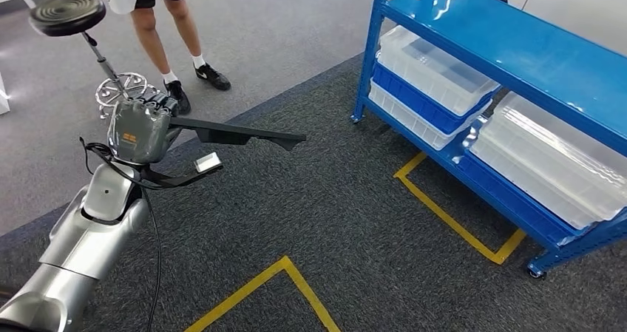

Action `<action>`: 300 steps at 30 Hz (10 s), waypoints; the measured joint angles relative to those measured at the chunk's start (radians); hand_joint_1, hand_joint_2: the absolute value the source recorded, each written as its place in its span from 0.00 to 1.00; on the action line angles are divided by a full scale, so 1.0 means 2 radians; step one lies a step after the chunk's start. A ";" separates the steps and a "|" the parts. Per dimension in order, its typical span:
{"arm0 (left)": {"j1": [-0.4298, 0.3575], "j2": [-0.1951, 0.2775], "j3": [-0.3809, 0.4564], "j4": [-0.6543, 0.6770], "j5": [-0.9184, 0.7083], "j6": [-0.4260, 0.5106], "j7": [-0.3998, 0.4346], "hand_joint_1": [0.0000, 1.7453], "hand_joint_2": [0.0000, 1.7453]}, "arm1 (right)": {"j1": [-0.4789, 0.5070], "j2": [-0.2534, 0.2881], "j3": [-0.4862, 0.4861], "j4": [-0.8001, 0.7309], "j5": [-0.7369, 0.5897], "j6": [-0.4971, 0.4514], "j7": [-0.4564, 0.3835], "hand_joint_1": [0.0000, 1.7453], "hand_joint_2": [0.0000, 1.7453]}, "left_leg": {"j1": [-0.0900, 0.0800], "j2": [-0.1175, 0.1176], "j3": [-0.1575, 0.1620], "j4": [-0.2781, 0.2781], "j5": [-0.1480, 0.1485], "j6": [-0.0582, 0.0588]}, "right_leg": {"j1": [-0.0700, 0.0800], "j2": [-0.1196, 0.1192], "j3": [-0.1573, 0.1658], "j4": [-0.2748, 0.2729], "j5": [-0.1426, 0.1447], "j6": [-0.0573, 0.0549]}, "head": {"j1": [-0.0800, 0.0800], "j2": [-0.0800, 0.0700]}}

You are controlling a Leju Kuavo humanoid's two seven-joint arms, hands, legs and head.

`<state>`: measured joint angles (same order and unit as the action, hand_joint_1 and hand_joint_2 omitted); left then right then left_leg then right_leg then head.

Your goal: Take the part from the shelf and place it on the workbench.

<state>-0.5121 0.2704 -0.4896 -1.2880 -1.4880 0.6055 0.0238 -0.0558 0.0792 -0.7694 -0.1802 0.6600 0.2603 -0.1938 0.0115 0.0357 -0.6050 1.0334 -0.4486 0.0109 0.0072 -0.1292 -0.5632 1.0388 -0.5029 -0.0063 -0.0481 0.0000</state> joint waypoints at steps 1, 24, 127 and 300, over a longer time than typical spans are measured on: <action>-0.001 0.000 0.000 -0.001 0.001 0.000 -0.001 1.00 1.00 | -0.001 0.000 0.000 0.000 0.000 0.000 0.000 0.00 0.00 | 0.001 -0.006 0.000 -0.002 0.002 0.003 | -0.001 0.009 -0.002 0.006 -0.006 0.003 | 0.000 0.000; -0.020 -0.009 0.001 -0.004 0.032 -0.004 -0.009 1.00 1.00 | 0.003 -0.003 0.000 0.000 0.000 0.001 0.000 0.00 0.00 | 0.006 -0.013 -0.051 0.090 -0.020 -0.017 | -0.005 0.029 0.000 -0.008 0.007 -0.013 | -0.002 0.000; -0.100 -0.087 0.078 0.143 0.177 -0.017 -0.008 1.00 1.00 | -0.001 0.003 -0.015 0.003 -0.008 -0.004 -0.012 0.00 0.00 | 0.004 -0.015 0.000 -0.006 0.006 -0.013 | -0.006 0.043 -0.011 -0.008 0.020 -0.010 | -0.002 0.000; 0.077 -0.070 0.045 -0.155 0.340 0.047 -0.217 0.00 0.00 | 0.001 -0.010 -0.041 0.004 0.005 0.017 -0.008 0.00 0.00 | 0.005 -0.027 -0.003 0.064 -0.040 -0.016 | -0.010 0.102 -0.025 -0.005 0.034 -0.011 | -0.002 0.000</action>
<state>-0.3576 0.1312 -0.3989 -1.5981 -0.8079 0.7000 -0.4094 -0.0538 0.0587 -0.8522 -0.1728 0.6691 0.2934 -0.2089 0.0208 -0.0182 -0.6104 1.1605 -0.5276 -0.0214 -0.0132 0.0741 -0.6132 1.0291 -0.4340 -0.0281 -0.0514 -0.0001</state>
